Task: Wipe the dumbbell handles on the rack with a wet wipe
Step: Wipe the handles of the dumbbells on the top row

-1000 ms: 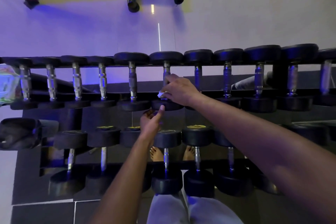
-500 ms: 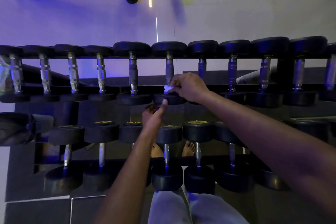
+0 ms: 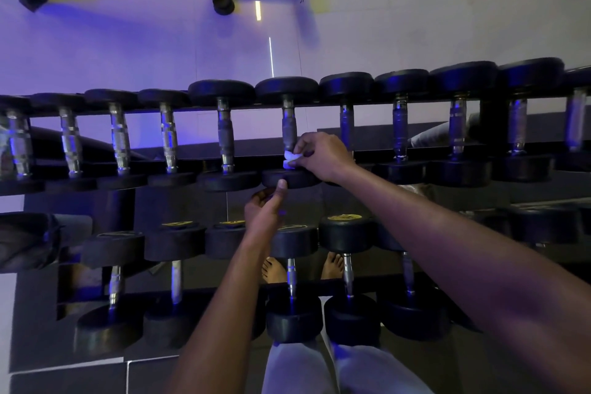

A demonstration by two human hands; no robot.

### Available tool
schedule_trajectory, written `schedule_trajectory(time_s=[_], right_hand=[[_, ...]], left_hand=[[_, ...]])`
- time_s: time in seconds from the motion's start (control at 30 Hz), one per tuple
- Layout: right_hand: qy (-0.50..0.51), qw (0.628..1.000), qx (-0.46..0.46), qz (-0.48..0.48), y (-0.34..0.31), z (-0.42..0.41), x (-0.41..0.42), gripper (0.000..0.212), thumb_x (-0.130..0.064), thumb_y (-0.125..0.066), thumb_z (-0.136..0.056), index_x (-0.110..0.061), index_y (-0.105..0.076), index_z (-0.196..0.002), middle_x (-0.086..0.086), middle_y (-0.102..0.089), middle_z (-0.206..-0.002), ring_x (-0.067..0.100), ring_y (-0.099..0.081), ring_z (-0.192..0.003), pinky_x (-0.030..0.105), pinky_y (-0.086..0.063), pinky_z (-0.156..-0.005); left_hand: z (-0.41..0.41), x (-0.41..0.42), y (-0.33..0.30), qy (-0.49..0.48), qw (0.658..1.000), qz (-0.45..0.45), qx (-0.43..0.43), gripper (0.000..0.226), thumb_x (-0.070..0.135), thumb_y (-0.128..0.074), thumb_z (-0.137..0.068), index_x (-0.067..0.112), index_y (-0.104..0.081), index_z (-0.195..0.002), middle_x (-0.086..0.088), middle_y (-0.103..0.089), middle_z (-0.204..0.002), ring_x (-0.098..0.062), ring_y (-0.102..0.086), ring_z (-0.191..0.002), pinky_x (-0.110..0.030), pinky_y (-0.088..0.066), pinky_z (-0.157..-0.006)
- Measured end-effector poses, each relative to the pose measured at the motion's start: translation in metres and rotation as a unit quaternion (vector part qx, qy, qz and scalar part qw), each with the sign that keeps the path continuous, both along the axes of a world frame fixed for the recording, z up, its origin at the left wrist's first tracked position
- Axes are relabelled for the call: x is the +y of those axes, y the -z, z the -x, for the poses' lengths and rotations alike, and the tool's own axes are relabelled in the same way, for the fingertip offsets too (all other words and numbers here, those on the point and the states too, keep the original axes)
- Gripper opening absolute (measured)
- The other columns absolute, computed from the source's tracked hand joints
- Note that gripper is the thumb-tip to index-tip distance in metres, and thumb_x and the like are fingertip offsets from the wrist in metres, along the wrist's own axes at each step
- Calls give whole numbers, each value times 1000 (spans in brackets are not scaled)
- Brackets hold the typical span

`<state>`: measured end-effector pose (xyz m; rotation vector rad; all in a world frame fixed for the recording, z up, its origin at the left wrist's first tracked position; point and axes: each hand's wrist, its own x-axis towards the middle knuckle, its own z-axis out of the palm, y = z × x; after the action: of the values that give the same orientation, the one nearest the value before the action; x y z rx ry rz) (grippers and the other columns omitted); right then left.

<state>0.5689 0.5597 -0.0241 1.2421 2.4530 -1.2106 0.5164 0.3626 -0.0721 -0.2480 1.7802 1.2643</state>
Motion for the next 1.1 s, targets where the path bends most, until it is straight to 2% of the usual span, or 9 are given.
schedule_trajectory(time_s=[0.2, 0.33, 0.5, 0.63, 0.8, 0.87, 1.0, 1.1], right_hand=[[29, 999, 5, -25, 2, 6, -7, 28, -41, -93, -75, -29, -70, -84, -13, -67, -81, 13, -66, -82, 29, -50, -66], [117, 992, 48, -12, 4, 10, -8, 30, -41, -93, -74, -25, -69, -81, -10, -73, -81, 11, -69, -77, 30, -54, -65], [232, 967, 102, -1, -6, 44, 13, 34, -45, -92, -75, -24, -65, -75, -16, -69, -65, -3, -65, -61, 24, -50, -59], [328, 935, 132, 39, -4, 69, 21, 35, -50, -95, -66, -23, -73, -73, -15, -74, -69, 9, -72, -72, 34, -60, -75], [414, 892, 153, 95, -3, 70, 8, 44, -51, -97, -64, -25, -70, -86, -15, -74, -78, 3, -69, -72, 24, -50, -65], [426, 888, 145, 93, -7, 74, 6, 51, -54, -96, -64, -26, -66, -93, -16, -72, -84, 3, -67, -75, 25, -51, -68], [424, 898, 114, 28, -8, 81, -2, 60, -53, -93, -69, -27, -55, -107, -10, -73, -99, 18, -71, -91, 38, -57, -81], [404, 910, 84, -36, -10, 90, -8, 58, -48, -89, -76, -24, -51, -113, -3, -75, -107, 26, -72, -97, 40, -56, -79]], left_hand=[[1, 3, 2, -13, 1000, 6, 4, 55, 59, -84, -89, 12, -77, -116, 2, -77, -96, -7, -64, -56, -27, -55, -57], [-1, 2, 3, -15, 1000, 3, 4, 59, 62, -84, -86, 13, -77, -116, -1, -79, -100, -7, -66, -59, -29, -57, -61], [0, 0, 5, -10, 1000, -3, 0, 64, 68, -85, -79, 17, -78, -118, -5, -82, -110, -12, -74, -72, -33, -60, -69], [1, 0, 5, -16, 1000, -11, -2, 63, 66, -85, -80, 17, -78, -119, -4, -82, -112, -14, -74, -73, -36, -60, -73], [-4, 1, 1, -26, 999, -21, -4, 53, 60, -84, -87, 17, -78, -118, -6, -81, -112, -4, -70, -63, -38, -60, -79], [-3, 0, 0, -24, 999, -22, -2, 49, 58, -84, -89, 18, -77, -117, -8, -81, -113, -2, -68, -60, -38, -60, -78], [-2, -1, -4, -23, 999, -23, -8, 52, 60, -84, -87, 20, -76, -119, -2, -79, -110, -1, -69, -61, -35, -61, -76], [-3, -3, -3, -25, 999, -29, -18, 64, 70, -86, -78, 21, -77, -119, -4, -79, -109, -5, -69, -66, -33, -61, -72]])
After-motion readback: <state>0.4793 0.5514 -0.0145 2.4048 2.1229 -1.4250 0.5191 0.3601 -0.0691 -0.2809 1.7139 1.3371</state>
